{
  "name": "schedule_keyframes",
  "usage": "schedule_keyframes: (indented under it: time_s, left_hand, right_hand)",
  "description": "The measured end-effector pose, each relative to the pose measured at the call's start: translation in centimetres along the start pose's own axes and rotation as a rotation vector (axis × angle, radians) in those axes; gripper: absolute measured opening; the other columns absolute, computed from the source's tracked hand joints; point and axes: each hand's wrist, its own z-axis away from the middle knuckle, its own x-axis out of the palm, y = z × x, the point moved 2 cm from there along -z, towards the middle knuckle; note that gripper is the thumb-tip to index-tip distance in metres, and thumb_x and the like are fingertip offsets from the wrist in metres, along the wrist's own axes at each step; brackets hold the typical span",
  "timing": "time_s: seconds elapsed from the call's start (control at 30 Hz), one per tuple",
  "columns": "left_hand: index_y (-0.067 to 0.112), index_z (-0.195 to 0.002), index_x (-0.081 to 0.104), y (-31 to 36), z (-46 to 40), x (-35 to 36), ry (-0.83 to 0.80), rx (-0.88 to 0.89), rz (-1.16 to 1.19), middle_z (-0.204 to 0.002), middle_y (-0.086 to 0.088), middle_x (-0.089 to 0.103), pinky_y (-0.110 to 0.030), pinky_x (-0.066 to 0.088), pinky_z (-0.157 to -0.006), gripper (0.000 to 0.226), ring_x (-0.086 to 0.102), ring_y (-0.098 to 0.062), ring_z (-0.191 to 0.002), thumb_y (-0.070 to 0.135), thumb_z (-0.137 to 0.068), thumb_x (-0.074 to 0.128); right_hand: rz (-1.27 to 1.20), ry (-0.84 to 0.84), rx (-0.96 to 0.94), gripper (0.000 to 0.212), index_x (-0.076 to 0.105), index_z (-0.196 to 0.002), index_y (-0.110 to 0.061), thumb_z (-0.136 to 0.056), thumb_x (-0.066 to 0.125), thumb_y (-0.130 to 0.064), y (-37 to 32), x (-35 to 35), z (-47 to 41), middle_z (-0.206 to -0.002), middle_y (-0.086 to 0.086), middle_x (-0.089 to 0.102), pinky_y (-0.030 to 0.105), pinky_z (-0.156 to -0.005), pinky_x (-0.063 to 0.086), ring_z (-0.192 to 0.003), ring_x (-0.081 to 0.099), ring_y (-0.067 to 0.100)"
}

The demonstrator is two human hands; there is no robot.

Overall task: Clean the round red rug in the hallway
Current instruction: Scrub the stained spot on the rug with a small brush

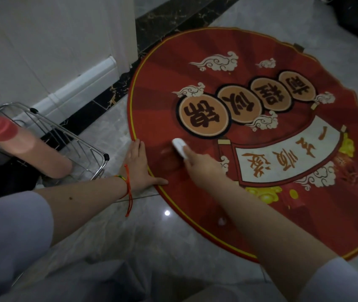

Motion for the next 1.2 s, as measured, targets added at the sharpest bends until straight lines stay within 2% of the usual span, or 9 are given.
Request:
schedule_keyframes:
  time_s: [0.1,0.3,0.43,0.5,0.67,0.83,0.9,1.03,1.2]
  left_hand:
    - [0.002,-0.150,-0.006,0.0,0.0,0.0,-0.016,-0.004,-0.003,-0.159,-0.013,-0.008,-0.037,0.003,-0.119,0.147,-0.006,-0.026,-0.146,0.079,-0.049,0.067]
    - [0.001,-0.150,-0.006,0.4,-0.1,0.1,-0.010,-0.023,0.019,-0.159,-0.013,-0.008,-0.039,0.004,-0.120,0.147,-0.006,-0.027,-0.146,0.077,-0.049,0.070]
    - [0.002,-0.150,-0.006,0.3,0.0,0.0,-0.022,-0.020,0.002,-0.159,-0.012,-0.008,-0.037,0.002,-0.119,0.147,-0.007,-0.026,-0.146,0.079,-0.049,0.068]
    - [0.002,-0.150,-0.005,0.3,0.0,0.0,-0.016,-0.016,-0.008,-0.159,-0.013,-0.007,-0.037,0.002,-0.119,0.147,-0.007,-0.026,-0.146,0.078,-0.049,0.069]
    - [0.000,-0.150,-0.004,0.7,0.1,-0.1,-0.006,-0.010,0.005,-0.159,-0.014,-0.007,-0.037,0.002,-0.119,0.144,-0.007,-0.027,-0.146,0.074,-0.052,0.072]
    - [0.002,-0.150,-0.003,0.1,0.3,-0.1,0.000,-0.014,0.004,-0.159,-0.013,-0.004,-0.037,0.003,-0.119,0.147,-0.004,-0.027,-0.146,0.077,-0.047,0.070]
    - [0.002,-0.151,-0.001,-0.3,0.4,-0.2,0.017,-0.017,0.027,-0.159,-0.013,-0.003,-0.037,0.005,-0.120,0.148,-0.003,-0.026,-0.147,0.077,-0.046,0.072]
    - [0.000,-0.150,0.002,-0.6,0.5,-0.2,0.030,0.012,0.077,-0.159,-0.015,-0.001,-0.037,0.008,-0.119,0.143,0.000,-0.026,-0.147,0.071,-0.051,0.077]
    - [0.000,-0.150,-0.001,-0.8,0.6,-0.4,0.029,0.015,0.053,-0.159,-0.013,-0.003,-0.034,0.004,-0.118,0.145,-0.002,-0.024,-0.147,0.073,-0.049,0.074]
  right_hand:
    - [0.008,0.033,0.145,0.046,0.024,-0.147,-0.029,-0.101,0.029,-0.028,2.2,-1.3,0.0,-0.108,0.019,0.063,0.043,-0.084,0.042,-0.097,0.058,0.036]
    - [0.052,-0.072,-0.160,0.047,0.024,-0.147,-0.030,-0.101,0.033,-0.031,-2.0,1.4,2.9,-0.107,0.017,0.064,0.041,-0.076,0.049,-0.092,0.062,0.032]
    - [0.066,-0.004,0.096,0.046,0.026,-0.147,-0.028,-0.101,0.030,-0.028,2.6,-1.6,0.2,-0.110,0.018,0.063,0.038,-0.076,0.041,-0.097,0.059,0.035]
    - [0.081,0.013,0.134,0.046,0.025,-0.147,-0.028,-0.101,0.029,-0.028,2.0,-1.2,0.4,-0.110,0.017,0.063,0.039,-0.075,0.041,-0.097,0.059,0.034]
    - [0.091,-0.080,-0.150,0.047,0.025,-0.147,-0.029,-0.101,0.032,-0.030,-2.3,1.4,2.9,-0.111,0.017,0.062,0.036,-0.072,0.042,-0.097,0.060,0.032]
    - [0.098,0.018,0.155,0.046,0.027,-0.146,-0.028,-0.101,0.030,-0.024,2.2,-1.5,0.1,-0.113,0.017,0.062,0.042,-0.083,0.043,-0.100,0.059,0.034]
    - [0.094,-0.002,0.100,0.047,0.022,-0.148,-0.028,-0.101,0.030,-0.026,-0.2,-0.2,0.8,-0.114,0.018,0.062,0.040,-0.079,0.044,-0.101,0.060,0.034]
    - [0.015,-0.078,-0.166,0.047,0.027,-0.147,-0.029,-0.100,0.033,-0.030,-4.6,2.5,2.4,-0.112,0.018,0.062,0.037,-0.075,0.043,-0.099,0.060,0.035]
    - [-0.002,0.031,0.082,0.046,0.027,-0.147,-0.028,-0.101,0.029,-0.031,-1.7,0.0,0.3,-0.115,0.017,0.062,0.039,-0.080,0.045,-0.103,0.059,0.034]
